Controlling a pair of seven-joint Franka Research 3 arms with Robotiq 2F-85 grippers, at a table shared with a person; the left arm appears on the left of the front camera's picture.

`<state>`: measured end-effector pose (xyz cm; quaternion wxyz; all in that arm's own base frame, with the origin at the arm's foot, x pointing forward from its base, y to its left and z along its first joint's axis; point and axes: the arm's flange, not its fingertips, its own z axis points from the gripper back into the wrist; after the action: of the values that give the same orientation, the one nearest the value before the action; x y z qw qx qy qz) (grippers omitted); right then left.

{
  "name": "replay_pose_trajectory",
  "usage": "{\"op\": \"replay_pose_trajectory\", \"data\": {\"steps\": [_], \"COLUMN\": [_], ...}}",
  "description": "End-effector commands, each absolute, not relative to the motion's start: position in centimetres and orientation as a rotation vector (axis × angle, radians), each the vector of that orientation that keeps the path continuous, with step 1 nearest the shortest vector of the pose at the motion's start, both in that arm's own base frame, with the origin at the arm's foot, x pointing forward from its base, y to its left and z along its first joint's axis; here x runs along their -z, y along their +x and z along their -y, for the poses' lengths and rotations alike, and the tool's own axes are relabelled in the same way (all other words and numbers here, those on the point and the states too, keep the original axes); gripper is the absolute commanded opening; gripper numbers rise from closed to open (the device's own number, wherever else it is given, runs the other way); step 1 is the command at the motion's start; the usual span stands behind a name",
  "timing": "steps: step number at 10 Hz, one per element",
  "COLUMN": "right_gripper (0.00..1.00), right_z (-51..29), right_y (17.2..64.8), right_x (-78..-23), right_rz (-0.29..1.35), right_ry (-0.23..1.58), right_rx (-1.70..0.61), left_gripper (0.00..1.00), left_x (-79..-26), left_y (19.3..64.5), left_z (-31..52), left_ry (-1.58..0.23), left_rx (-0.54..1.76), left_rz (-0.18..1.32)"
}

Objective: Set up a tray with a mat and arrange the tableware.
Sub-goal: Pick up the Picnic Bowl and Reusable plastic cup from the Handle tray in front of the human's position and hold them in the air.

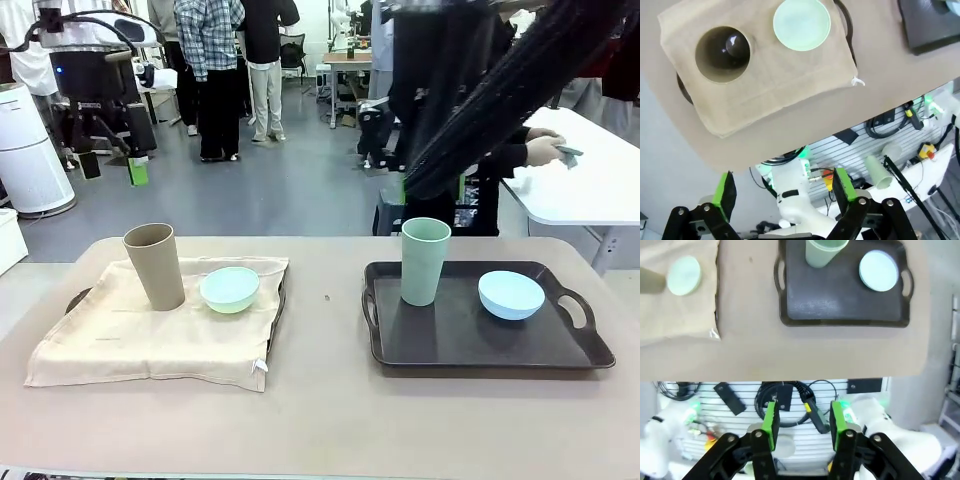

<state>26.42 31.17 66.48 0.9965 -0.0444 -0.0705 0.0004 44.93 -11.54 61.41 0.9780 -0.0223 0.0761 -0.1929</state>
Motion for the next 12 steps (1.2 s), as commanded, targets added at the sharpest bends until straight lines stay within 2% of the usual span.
{"op": "replay_pose_trajectory", "data": {"steps": [1,2,3,5,6,7,8,9,10,11,12], "right_gripper": [0.54,0.54,0.54,0.54,0.54,0.54,0.54,0.54,0.54,0.54,0.54], "right_z": [-33.9,-31.2,-30.7,-24.0,-20.0,-15.3,-12.7,-19.2,-19.2,-13.4,-12.3], "right_y": [27.6,26.4,28.2,30.3,30.2,30.3,30.3,31.8,31.8,31.2,33.3], "right_x": [-65.4,-66.5,-65.5,-65.6,-66.0,-66.1,-65.4,-67.8,-67.8,-67.8,-67.2], "right_rz": [0.152,0.141,0.112,0.1,0.097,0.096,0.11,0.101,0.101,0.113,0.06], "right_ry": [-0.073,-0.089,-0.033,0.151,0.253,0.428,0.505,0.264,0.264,0.402,0.588], "right_rx": [-0.06,-0.001,-0.003,0.107,0.114,0.092,0.165,0.121,0.121,0.149,0.068], "left_gripper": [1.0,1.0,1.0,1.0,1.0,1.0,1.0,1.0,1.0,1.0,1.0], "left_x": [-60.0,-61.4,-60.4,-60.4,-60.3,-60.3,-59.5,-61.3,-61.3,-60.8,-60.8], "left_y": [45.5,44.9,46.5,47.0,46.7,46.8,46.3,48.2,48.2,47.8,48.3], "left_z": [9.8,11.5,11.8,11.5,11.0,10.4,9.6,10.9,10.9,10.6,8.7], "left_ry": [-0.003,-0.045,-0.05,-0.152,-0.225,-0.359,-0.349,-0.258,-0.258,-0.313,-0.497], "left_rx": [0.523,0.389,0.216,-0.024,-0.039,0.085,0.25,-0.017,-0.017,0.068,0.081], "left_rz": [-0.139,-0.153,-0.091,0.053,0.078,0.101,0.032,0.043,0.043,0.053,0.019]}}
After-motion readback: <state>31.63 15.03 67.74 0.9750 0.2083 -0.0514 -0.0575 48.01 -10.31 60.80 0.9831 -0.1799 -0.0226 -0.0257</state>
